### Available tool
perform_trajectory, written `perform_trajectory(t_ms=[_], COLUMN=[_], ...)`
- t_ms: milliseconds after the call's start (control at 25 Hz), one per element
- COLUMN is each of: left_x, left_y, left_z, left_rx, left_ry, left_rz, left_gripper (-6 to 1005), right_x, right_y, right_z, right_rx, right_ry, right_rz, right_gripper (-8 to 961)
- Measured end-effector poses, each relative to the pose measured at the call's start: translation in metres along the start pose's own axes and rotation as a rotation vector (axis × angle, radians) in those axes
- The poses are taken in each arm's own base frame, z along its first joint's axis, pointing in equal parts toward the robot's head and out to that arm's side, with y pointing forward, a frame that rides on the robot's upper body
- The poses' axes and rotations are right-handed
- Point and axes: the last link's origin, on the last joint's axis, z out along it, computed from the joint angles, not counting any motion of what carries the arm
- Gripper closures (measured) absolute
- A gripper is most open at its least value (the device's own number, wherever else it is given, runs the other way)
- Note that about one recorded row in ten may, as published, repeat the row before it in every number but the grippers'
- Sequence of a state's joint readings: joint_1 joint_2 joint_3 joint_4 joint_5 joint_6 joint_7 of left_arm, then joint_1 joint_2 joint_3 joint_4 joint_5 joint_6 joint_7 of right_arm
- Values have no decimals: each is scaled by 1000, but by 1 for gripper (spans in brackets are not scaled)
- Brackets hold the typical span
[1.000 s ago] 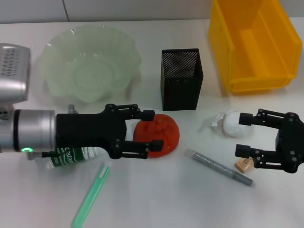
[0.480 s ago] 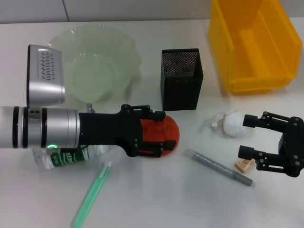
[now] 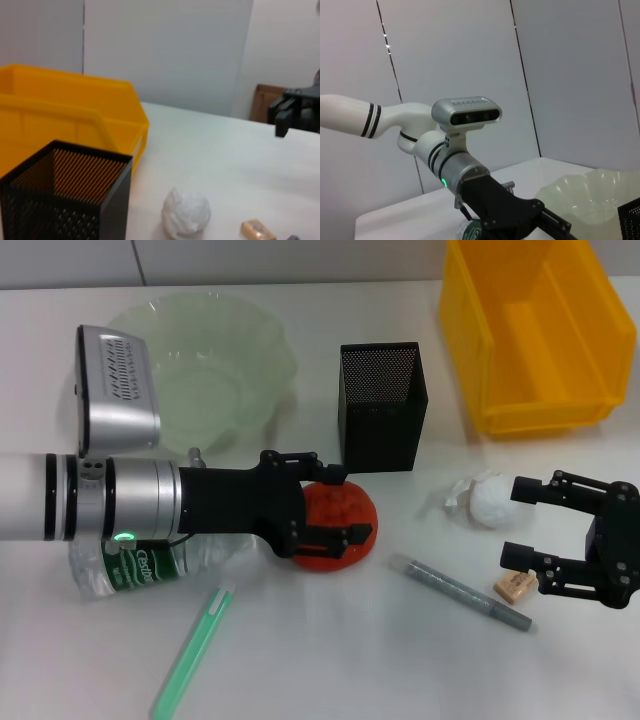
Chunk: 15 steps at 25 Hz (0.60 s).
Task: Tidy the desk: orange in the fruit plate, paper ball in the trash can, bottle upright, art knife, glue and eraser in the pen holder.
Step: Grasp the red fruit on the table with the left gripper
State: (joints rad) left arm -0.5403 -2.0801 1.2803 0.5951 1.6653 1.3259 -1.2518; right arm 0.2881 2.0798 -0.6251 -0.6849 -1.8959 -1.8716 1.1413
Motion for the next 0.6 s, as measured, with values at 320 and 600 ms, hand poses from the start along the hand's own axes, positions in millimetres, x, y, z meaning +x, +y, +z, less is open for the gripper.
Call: perform_trajectory(t_ms=[320, 600], left_x=[-5, -7], left_y=[-3, -3], left_z=[4, 6], left_rx=[31, 33], left_ry=[-21, -23], left_rz=[-11, -28], left_gripper=[230, 235], right_x=[0, 0], right_y=[-1, 0], right_z=[0, 1], right_rx=[2, 0], right_ry=[-2, -3], right_rz=[-4, -2], right_gripper=[187, 187])
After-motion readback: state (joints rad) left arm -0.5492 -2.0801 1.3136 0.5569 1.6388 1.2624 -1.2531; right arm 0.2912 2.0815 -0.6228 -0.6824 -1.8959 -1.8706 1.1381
